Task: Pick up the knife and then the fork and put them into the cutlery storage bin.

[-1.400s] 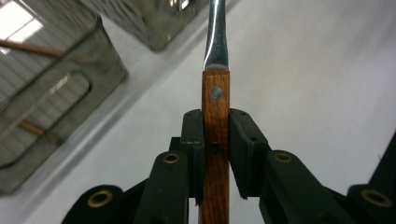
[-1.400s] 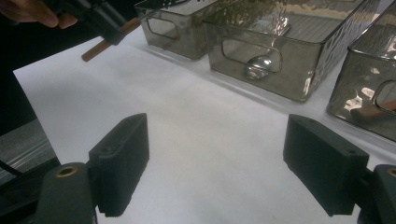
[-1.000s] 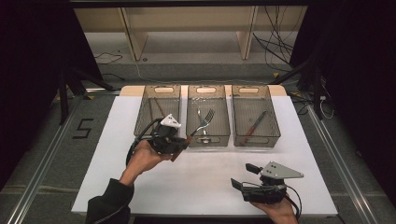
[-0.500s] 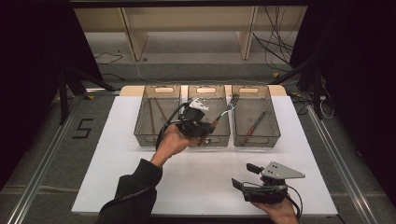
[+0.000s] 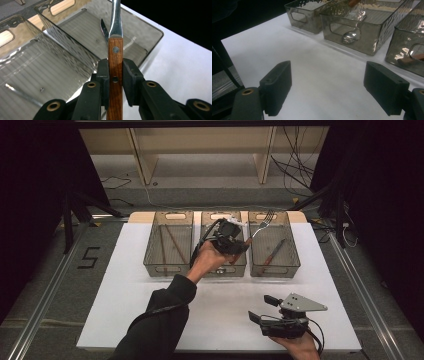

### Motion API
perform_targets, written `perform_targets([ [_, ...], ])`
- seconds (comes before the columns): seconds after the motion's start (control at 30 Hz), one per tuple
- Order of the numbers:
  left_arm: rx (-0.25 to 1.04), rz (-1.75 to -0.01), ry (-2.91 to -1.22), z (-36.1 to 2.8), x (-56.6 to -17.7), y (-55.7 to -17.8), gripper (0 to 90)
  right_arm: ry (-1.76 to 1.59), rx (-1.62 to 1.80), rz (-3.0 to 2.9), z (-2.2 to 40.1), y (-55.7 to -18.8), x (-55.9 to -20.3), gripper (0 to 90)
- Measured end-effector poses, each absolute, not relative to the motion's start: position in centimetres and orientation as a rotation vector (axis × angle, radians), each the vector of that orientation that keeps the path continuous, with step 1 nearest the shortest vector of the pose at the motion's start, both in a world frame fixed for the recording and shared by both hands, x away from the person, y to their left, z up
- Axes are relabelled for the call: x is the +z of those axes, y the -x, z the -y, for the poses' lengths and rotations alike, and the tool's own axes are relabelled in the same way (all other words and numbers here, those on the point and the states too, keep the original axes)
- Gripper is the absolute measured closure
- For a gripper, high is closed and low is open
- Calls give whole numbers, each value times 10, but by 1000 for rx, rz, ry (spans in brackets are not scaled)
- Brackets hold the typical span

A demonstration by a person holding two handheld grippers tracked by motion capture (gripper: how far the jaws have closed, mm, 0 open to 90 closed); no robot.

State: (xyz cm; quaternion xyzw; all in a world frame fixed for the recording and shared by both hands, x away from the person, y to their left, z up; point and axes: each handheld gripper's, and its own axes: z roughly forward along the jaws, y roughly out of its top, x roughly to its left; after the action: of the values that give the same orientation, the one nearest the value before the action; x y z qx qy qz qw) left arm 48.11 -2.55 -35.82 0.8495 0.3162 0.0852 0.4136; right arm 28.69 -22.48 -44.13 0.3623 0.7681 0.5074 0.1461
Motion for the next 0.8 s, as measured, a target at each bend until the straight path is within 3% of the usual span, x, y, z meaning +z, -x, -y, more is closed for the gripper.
perform_targets([
  [0.8,163,-838,-2087,76,-371,-514,761,-1035,1472,-2217,226,-286,-441,233],
])
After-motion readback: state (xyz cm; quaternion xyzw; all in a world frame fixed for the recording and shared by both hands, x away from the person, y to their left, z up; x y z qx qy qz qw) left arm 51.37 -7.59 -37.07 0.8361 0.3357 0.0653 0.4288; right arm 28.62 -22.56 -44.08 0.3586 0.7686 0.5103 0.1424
